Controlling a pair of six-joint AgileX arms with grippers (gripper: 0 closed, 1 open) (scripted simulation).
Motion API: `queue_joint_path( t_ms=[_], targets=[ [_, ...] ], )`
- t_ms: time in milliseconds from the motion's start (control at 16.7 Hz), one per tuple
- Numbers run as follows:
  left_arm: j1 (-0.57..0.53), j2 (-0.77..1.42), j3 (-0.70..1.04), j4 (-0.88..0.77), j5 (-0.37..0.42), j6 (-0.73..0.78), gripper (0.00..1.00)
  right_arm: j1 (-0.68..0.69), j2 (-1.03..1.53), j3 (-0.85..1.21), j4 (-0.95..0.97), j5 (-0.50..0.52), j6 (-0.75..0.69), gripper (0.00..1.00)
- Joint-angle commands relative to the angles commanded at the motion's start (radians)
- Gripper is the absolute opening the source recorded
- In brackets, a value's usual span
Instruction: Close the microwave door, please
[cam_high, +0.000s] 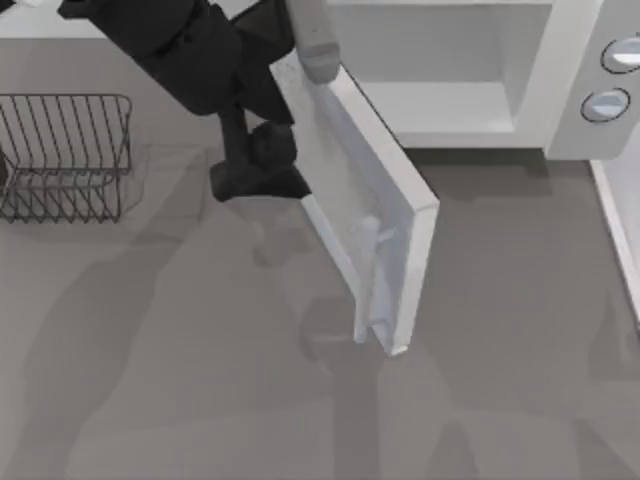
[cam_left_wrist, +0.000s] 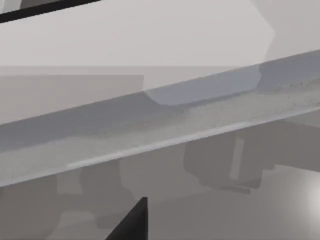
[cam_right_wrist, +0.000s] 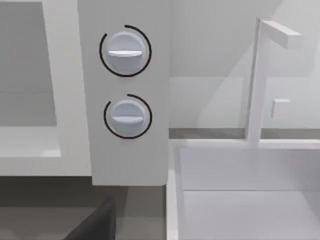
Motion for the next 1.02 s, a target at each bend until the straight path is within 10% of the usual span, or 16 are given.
queue_joint_path(
  t_ms=[480, 1020],
  targets=[
    [0.0, 0.0, 0.0, 0.0, 0.0, 0.0, 0.02, 0.0, 0.0, 0.0, 0.0, 0.0, 0.0, 1.0],
    [0.002, 0.0, 0.0, 0.0, 0.0, 0.0, 0.0, 0.0, 0.0, 0.0, 0.0, 0.0, 0.0, 1.0]
  ],
)
